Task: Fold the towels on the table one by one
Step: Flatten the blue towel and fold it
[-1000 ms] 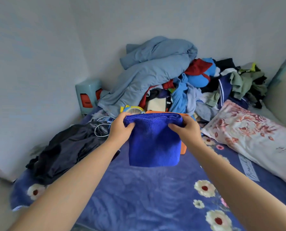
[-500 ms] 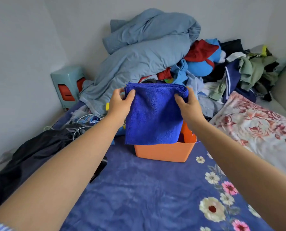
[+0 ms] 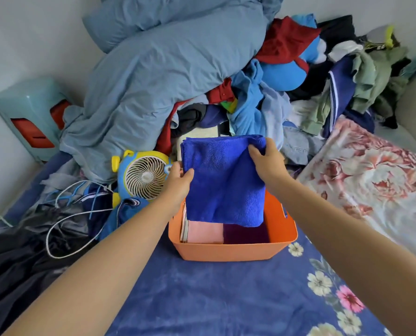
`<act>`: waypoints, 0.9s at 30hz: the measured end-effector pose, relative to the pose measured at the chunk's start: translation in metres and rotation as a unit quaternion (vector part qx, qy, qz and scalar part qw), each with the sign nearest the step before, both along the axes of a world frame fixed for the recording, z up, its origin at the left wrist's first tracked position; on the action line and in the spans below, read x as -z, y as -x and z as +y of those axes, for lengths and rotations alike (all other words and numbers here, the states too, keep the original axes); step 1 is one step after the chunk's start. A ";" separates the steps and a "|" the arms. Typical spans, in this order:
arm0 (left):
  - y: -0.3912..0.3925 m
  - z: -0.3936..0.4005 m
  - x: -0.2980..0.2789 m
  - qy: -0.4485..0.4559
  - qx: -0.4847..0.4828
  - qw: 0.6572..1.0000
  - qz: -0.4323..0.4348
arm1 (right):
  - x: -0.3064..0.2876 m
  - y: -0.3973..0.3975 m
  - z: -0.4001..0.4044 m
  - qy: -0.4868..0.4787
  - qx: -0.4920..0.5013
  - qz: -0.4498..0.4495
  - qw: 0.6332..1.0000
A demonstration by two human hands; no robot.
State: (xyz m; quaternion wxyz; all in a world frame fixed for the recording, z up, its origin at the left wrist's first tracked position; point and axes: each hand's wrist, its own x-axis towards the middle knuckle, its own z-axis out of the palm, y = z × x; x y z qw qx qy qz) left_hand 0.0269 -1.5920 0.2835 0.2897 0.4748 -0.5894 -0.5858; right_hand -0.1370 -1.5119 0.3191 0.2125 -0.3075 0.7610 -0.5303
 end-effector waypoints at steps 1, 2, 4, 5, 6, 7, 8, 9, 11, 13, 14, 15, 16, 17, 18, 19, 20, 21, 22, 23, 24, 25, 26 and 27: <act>0.006 -0.008 0.009 0.009 0.014 0.999 -0.028 | 0.010 0.006 -0.008 -0.017 0.001 0.001 1.000; 0.013 -0.019 0.023 0.020 0.029 0.998 -0.061 | 0.024 0.013 -0.020 -0.037 0.006 0.005 0.999; 0.024 -0.032 0.046 0.040 0.049 0.991 -0.120 | 0.049 0.023 -0.035 -0.072 0.013 0.018 0.997; 0.029 -0.037 0.057 0.045 0.057 0.988 -0.139 | 0.063 0.027 -0.040 -0.090 0.017 0.020 0.996; 0.034 -0.041 0.067 0.053 0.062 0.985 -0.155 | 0.075 0.030 -0.043 -0.110 0.022 0.020 0.994; 0.039 -0.044 0.080 0.052 0.070 0.982 -0.170 | 0.091 0.033 -0.045 -0.132 0.024 0.014 0.991; 0.044 -0.048 0.091 0.044 0.082 0.978 -0.185 | 0.104 0.038 -0.047 -0.153 0.026 0.006 0.988; 0.052 -0.053 0.108 0.023 0.094 0.975 -0.200 | 0.123 0.044 -0.050 -0.174 0.029 0.001 0.984; 0.066 -0.057 0.133 -0.005 0.109 0.970 -0.218 | 0.152 0.057 -0.053 -0.220 0.033 0.014 0.975; 0.081 -0.056 0.162 -0.029 0.111 0.967 -0.228 | 0.179 0.071 -0.053 -0.266 0.033 0.026 0.963; 0.088 -0.054 0.174 -0.045 0.113 0.964 -0.235 | 0.191 0.077 -0.053 -0.287 0.030 0.029 0.957; 0.098 -0.051 0.191 -0.063 0.114 0.961 -0.243 | 0.207 0.085 -0.054 -0.311 0.032 0.030 0.950; 0.107 -0.048 0.206 -0.078 0.114 0.958 -0.249 | 0.220 0.092 -0.053 -0.330 0.037 0.029 0.943; 0.113 -0.045 0.216 -0.098 0.118 0.955 -0.253 | 0.231 0.098 -0.052 -0.344 0.044 0.028 0.937; 0.120 -0.042 0.229 -0.118 0.120 0.953 -0.253 | 0.243 0.103 -0.051 -0.355 0.052 0.024 0.933; 0.126 -0.038 0.243 -0.135 0.115 0.951 -0.253 | 0.255 0.108 -0.050 -0.366 0.059 0.021 0.928; 0.132 -0.037 0.256 -0.144 0.105 0.951 -0.251 | 0.266 0.112 -0.049 -0.377 0.063 0.017 0.924; 0.138 -0.034 0.266 -0.151 0.096 0.952 -0.249 | 0.277 0.115 -0.047 -0.389 0.063 0.012 0.919; 0.144 -0.032 0.276 -0.158 0.084 0.952 -0.248 | 0.286 0.118 -0.046 -0.395 0.060 0.005 0.917; 0.150 -0.030 0.288 -0.168 0.072 0.951 -0.250 | 0.297 0.121 -0.044 -0.398 0.055 0.003 0.916; 0.153 -0.029 0.293 -0.171 0.061 0.950 -0.254 | 0.302 0.122 -0.043 -0.394 0.046 0.009 0.918; 0.157 -0.027 0.301 -0.171 0.054 0.948 -0.263 | 0.309 0.122 -0.043 -0.391 0.033 0.023 0.920; 0.160 -0.024 0.307 -0.169 0.051 0.945 -0.277 | 0.316 0.123 -0.043 -0.382 0.023 0.042 0.923; 0.163 -0.023 0.310 -0.164 0.051 0.942 -0.287 | 0.321 0.123 -0.044 -0.368 0.017 0.068 0.927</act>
